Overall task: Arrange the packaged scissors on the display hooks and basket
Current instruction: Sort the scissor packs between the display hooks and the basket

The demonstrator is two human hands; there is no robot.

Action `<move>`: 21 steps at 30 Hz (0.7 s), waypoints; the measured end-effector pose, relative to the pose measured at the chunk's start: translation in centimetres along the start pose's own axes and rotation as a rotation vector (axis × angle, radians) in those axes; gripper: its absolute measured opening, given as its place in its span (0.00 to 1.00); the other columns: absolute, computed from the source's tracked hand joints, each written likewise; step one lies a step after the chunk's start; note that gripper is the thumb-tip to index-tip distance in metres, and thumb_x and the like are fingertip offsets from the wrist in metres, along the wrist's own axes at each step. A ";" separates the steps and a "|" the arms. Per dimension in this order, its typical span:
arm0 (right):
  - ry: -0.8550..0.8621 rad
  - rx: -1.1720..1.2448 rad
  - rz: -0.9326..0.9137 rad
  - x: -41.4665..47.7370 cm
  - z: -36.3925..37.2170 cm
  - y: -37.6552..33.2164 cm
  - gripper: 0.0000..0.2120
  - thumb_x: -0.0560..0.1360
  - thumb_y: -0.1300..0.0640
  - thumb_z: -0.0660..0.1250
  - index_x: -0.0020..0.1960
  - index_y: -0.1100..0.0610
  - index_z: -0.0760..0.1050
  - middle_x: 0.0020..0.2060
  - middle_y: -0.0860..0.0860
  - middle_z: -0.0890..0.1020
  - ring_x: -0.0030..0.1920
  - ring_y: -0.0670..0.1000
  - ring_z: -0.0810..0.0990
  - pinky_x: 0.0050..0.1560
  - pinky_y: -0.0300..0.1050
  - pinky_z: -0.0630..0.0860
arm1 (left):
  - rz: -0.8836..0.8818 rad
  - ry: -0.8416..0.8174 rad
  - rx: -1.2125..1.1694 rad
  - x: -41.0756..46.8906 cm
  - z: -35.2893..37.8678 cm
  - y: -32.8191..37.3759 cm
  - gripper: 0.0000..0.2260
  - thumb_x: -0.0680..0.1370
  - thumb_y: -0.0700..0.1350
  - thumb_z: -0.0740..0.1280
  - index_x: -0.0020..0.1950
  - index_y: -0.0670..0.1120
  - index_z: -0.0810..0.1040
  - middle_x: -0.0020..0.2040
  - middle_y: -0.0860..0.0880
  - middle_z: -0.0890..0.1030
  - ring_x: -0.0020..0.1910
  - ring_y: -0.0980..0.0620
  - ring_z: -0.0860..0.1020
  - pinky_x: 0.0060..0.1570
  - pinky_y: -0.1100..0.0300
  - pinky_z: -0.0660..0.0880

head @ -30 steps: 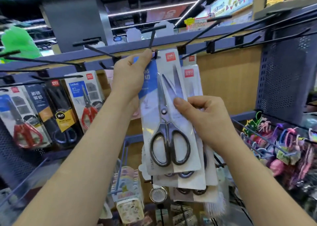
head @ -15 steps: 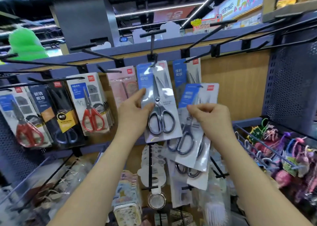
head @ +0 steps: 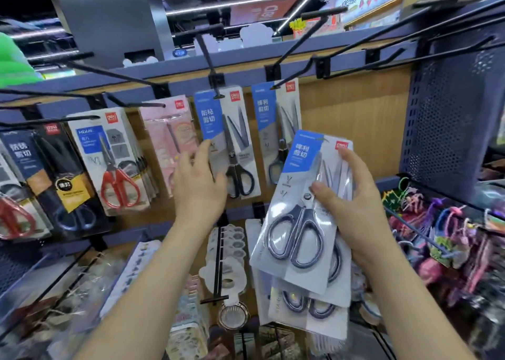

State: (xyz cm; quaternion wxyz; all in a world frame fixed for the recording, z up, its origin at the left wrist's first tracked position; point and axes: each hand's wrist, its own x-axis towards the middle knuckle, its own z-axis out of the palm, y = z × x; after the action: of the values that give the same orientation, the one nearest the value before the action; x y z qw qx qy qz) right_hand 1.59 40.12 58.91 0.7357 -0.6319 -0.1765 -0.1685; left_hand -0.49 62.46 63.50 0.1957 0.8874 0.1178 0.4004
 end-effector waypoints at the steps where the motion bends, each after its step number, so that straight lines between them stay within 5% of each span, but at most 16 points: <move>1: -0.002 0.031 0.001 -0.3 0.0 0.0 0.34 0.73 0.59 0.74 0.73 0.42 0.65 0.64 0.34 0.73 0.62 0.34 0.74 0.62 0.36 0.72 | 0.017 -0.023 -0.095 -0.9 -0.3 1.3 0.18 0.79 0.47 0.65 0.70 0.51 0.72 0.59 0.47 0.75 0.60 0.46 0.74 0.61 0.51 0.71; 3: -0.008 0.048 -0.011 -0.7 0.2 -0.2 0.37 0.72 0.59 0.75 0.74 0.42 0.63 0.67 0.38 0.74 0.65 0.38 0.74 0.67 0.45 0.73 | -0.013 -0.232 -0.390 -2.7 -0.5 4.0 0.08 0.79 0.51 0.66 0.58 0.53 0.79 0.47 0.55 0.80 0.50 0.53 0.79 0.51 0.56 0.75; 6: 0.029 0.116 0.001 -1.0 0.9 -0.5 0.36 0.73 0.61 0.74 0.75 0.45 0.62 0.67 0.41 0.75 0.65 0.44 0.76 0.68 0.52 0.73 | -0.100 -0.436 -0.702 -4.6 0.6 5.9 0.08 0.76 0.52 0.70 0.53 0.52 0.81 0.42 0.56 0.84 0.42 0.58 0.81 0.45 0.58 0.78; 10: 0.090 0.226 0.035 -1.5 0.7 -0.1 0.20 0.80 0.56 0.65 0.69 0.43 0.68 0.65 0.46 0.78 0.63 0.53 0.80 0.63 0.59 0.77 | -0.172 -0.251 -0.821 -5.4 2.0 6.4 0.02 0.77 0.46 0.71 0.49 0.52 0.80 0.43 0.51 0.85 0.44 0.52 0.83 0.48 0.52 0.80; 13: 0.056 0.271 0.111 -2.2 0.5 0.7 0.11 0.83 0.58 0.60 0.61 0.47 0.76 0.57 0.50 0.84 0.55 0.52 0.83 0.57 0.52 0.80 | -0.194 -0.125 -0.840 -5.6 2.3 6.9 0.02 0.80 0.45 0.68 0.49 0.52 0.76 0.44 0.47 0.84 0.43 0.51 0.81 0.47 0.49 0.78; 17: 0.071 0.114 0.012 -2.1 -0.8 1.4 0.13 0.81 0.66 0.61 0.47 0.52 0.80 0.41 0.40 0.85 0.46 0.40 0.81 0.52 0.36 0.76 | -0.045 -0.087 -0.853 -7.0 1.7 7.0 0.05 0.81 0.44 0.64 0.54 0.53 0.73 0.47 0.49 0.83 0.45 0.55 0.81 0.46 0.59 0.76; 21: 0.057 0.024 -0.058 -1.2 -2.4 1.0 0.17 0.79 0.68 0.62 0.43 0.50 0.81 0.39 0.37 0.84 0.46 0.38 0.80 0.53 0.33 0.74 | 0.162 -0.004 -0.905 -8.1 0.2 7.6 0.06 0.80 0.45 0.63 0.55 0.55 0.71 0.51 0.52 0.82 0.49 0.53 0.81 0.48 0.60 0.76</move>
State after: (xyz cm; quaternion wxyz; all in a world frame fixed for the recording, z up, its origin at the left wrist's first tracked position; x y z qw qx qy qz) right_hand 1.12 37.92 57.19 0.7427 -0.6125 -0.1759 -0.2056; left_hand -5.22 52.61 61.34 0.5318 0.7198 -0.1391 0.4240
